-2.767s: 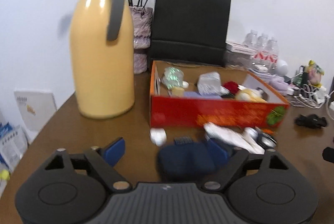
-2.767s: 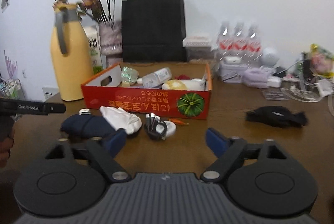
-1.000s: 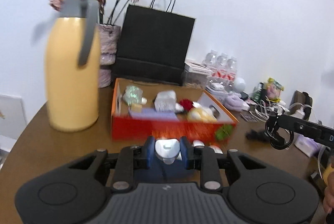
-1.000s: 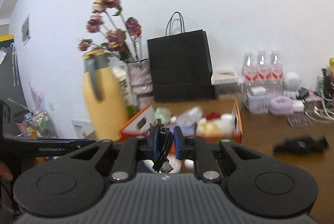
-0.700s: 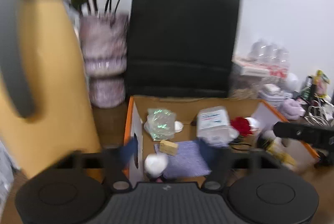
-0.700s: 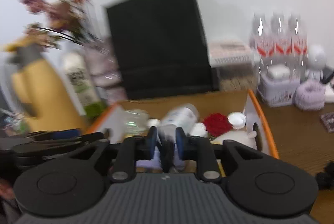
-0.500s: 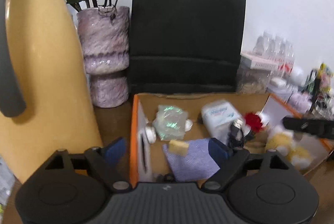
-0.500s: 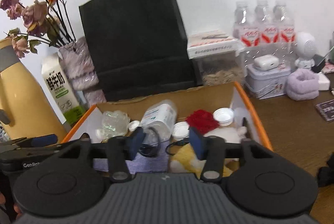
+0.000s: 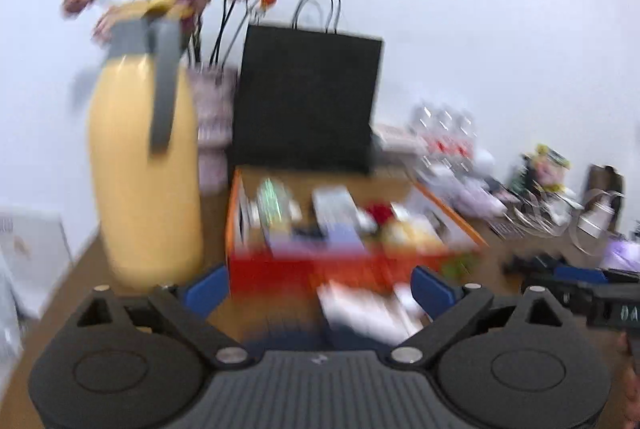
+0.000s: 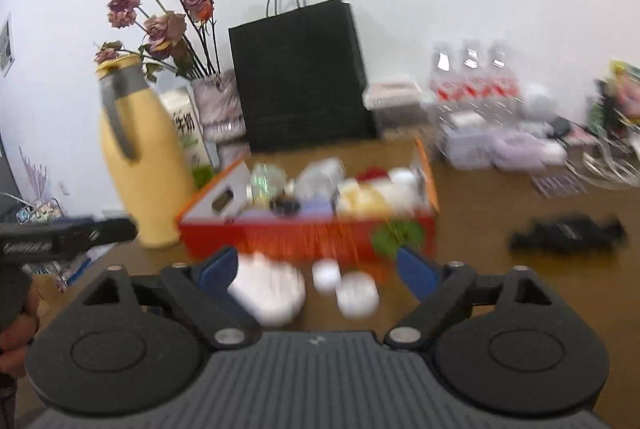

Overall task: Organize objects
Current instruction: 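Release the white cap and black cable into the red box, then grasp a white cap with left gripper while right gripper grasps a round white cap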

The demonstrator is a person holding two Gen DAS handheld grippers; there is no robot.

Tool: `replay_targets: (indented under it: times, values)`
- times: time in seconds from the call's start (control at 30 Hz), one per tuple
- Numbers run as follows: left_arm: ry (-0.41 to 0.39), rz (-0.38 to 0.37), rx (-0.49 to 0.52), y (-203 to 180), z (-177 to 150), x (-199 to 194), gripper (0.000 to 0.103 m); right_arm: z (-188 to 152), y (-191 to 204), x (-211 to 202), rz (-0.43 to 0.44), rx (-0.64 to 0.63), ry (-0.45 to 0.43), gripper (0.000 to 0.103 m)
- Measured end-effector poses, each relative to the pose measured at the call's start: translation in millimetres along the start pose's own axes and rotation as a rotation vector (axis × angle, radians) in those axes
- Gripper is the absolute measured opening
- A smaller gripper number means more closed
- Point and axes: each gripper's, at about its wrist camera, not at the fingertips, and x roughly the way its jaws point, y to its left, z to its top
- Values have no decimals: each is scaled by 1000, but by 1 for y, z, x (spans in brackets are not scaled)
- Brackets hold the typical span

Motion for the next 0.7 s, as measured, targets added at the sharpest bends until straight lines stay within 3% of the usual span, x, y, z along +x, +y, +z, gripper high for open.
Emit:
replay_targets:
  times: [0.07, 0.17, 0.33, 0.5, 0.57, 0.7]
  values:
    - [24, -29, 25, -11, -32, -33, 98, -27, 2, -38, -37, -16, 11, 101]
    - [59, 15, 65, -27, -64, -72, 98, -55, 6, -75, -69, -39, 61, 101]
    - [23, 40, 69, -31, -84, -128, 99, -77, 25, -114, -80, -79, 54, 103]
    - [-17, 89, 67, -31, -85, -156, 101, -87, 46, -135, -107, -148, 67, 103]
    - [-24, 93, 68, -33, -86, -159, 103, -89, 48, -144, -80, -158, 58, 103]
    - [16, 98, 73, -35, -90, -146, 103, -85, 43, -144, -64, -157, 49, 103]
